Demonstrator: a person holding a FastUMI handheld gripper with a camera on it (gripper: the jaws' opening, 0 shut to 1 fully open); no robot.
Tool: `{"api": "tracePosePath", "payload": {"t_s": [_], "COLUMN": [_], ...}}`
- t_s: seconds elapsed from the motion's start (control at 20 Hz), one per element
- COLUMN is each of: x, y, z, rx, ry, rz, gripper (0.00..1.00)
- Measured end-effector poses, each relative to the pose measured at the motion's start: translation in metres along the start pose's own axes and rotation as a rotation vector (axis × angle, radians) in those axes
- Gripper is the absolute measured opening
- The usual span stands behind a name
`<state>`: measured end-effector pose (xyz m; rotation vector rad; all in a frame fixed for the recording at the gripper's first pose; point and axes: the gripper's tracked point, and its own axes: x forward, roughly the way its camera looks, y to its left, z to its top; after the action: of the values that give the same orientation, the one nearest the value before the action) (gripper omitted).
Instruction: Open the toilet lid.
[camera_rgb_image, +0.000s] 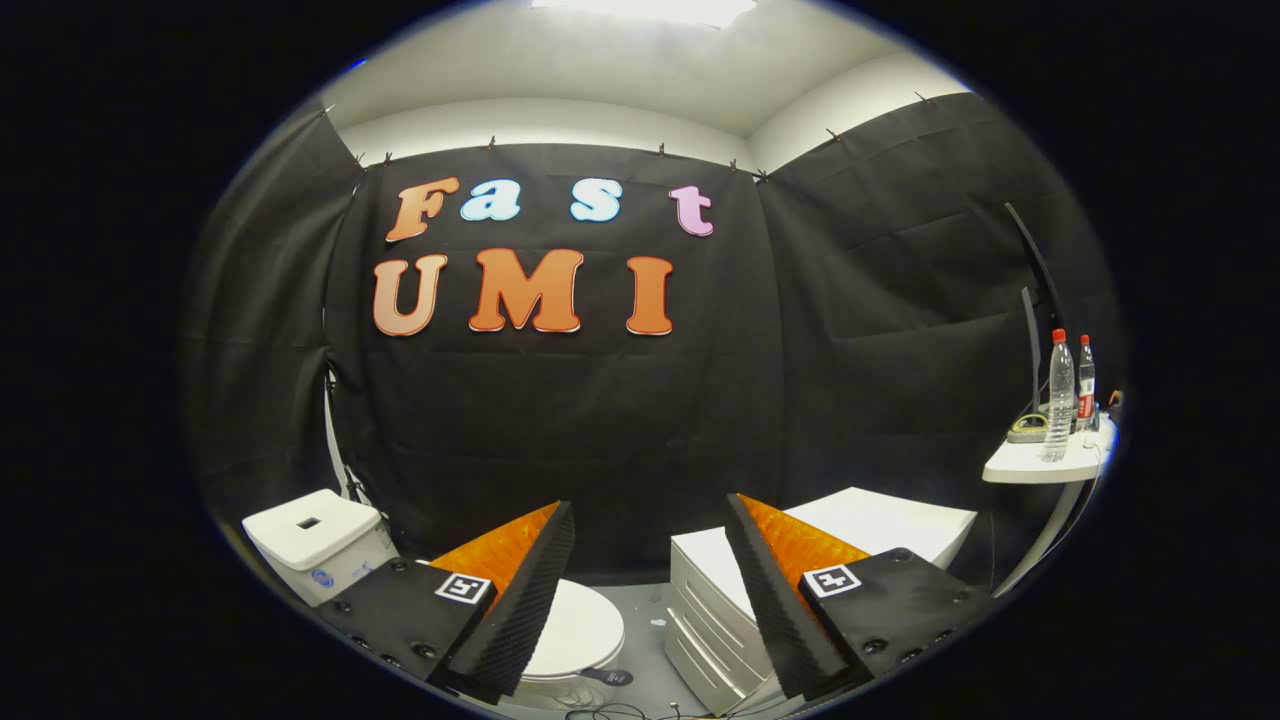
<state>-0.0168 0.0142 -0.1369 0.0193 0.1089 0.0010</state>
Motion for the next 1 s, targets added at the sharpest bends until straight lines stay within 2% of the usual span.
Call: {"api": "tracePosePath", "payload": {"t_s": [0.25, 0.45, 0.75, 1.0], "x": [0.020, 0.030, 0.039, 0.039], "y": [-0.002, 0.001, 0.002, 0.000], "z": [-0.082, -0.156, -0.233, -0.308], "rx": [0.032, 0.105, 0.193, 0.368], "ry": [0.124, 0.241, 0.326, 0.431], "rz": [-0.064, -0.109, -0.164, -0.228], "gripper": [0.98, 0.98, 0.99, 0.99]}}
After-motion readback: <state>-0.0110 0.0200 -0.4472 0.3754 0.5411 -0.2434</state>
